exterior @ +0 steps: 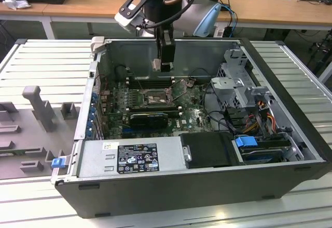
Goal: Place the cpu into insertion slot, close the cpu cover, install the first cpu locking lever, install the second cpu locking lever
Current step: 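Place the cpu into insertion slot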
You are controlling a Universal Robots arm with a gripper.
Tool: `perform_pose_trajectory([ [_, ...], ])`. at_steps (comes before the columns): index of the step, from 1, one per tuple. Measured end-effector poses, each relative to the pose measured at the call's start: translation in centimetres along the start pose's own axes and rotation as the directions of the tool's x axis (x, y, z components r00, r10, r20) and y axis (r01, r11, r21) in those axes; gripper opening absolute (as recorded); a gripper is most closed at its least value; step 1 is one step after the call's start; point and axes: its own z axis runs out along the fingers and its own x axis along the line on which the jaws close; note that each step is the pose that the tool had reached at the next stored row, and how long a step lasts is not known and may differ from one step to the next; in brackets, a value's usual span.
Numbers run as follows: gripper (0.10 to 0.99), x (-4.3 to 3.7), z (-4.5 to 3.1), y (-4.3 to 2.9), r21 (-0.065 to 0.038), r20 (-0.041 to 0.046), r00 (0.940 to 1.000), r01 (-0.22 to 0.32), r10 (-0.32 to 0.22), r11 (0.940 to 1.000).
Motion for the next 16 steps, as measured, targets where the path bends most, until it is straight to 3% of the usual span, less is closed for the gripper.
perform_pose_trajectory([
  [16,0.529,0.29,4.11,-0.35,0.000,0.0002,1.0000,-0.003,0.003,1.0000],
])
